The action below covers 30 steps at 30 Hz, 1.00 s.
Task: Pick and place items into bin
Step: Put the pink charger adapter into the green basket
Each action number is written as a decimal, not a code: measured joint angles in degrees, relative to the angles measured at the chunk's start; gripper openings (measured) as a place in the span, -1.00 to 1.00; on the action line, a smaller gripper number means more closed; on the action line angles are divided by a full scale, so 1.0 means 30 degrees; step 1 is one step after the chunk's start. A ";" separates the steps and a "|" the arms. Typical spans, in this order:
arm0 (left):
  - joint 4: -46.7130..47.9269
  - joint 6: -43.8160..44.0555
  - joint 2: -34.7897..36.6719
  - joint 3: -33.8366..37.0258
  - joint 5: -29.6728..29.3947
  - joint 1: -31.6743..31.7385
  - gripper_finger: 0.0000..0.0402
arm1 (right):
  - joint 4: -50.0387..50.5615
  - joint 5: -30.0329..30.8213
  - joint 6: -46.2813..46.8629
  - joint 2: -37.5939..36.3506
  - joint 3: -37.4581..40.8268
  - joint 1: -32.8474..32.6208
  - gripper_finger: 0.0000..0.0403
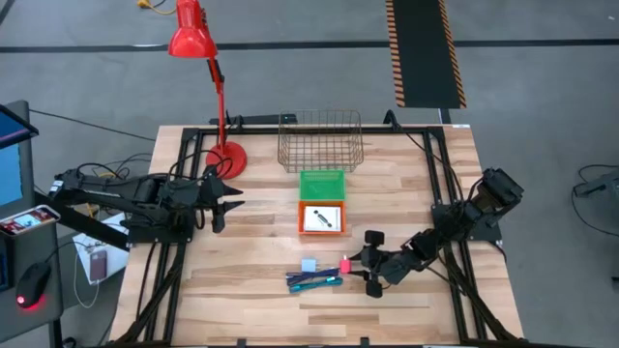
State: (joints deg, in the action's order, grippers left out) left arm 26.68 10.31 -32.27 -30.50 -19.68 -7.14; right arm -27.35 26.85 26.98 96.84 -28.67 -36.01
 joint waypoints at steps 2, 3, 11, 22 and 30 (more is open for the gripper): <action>0.0000 0.0000 0.0000 0.0000 0.0000 -0.0001 -0.36 | -0.0123 0.0006 0.0000 0.0000 0.0000 0.0000 -0.23; 0.0000 0.0000 0.0000 0.0000 0.0004 0.0000 -0.36 | -0.0180 0.0007 0.0000 0.0000 0.0000 0.0000 -0.23; 0.0000 0.0000 0.0002 0.0000 0.0000 0.0000 -0.36 | -0.0163 0.0089 -0.0162 -0.1019 0.0000 0.0011 -0.23; 0.0000 0.0000 0.0004 0.0000 0.0000 -0.0003 -0.36 | 0.0107 0.1027 -0.3829 -0.4070 0.0006 0.1246 -0.23; 0.0000 0.0000 0.0007 0.0000 0.0000 -0.0007 -0.36 | 0.0081 0.0134 -0.7589 -0.6519 0.0003 0.4414 -0.22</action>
State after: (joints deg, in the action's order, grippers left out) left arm 26.68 10.31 -32.25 -30.50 -19.68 -7.16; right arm -27.11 27.26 4.21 77.28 -28.66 -22.77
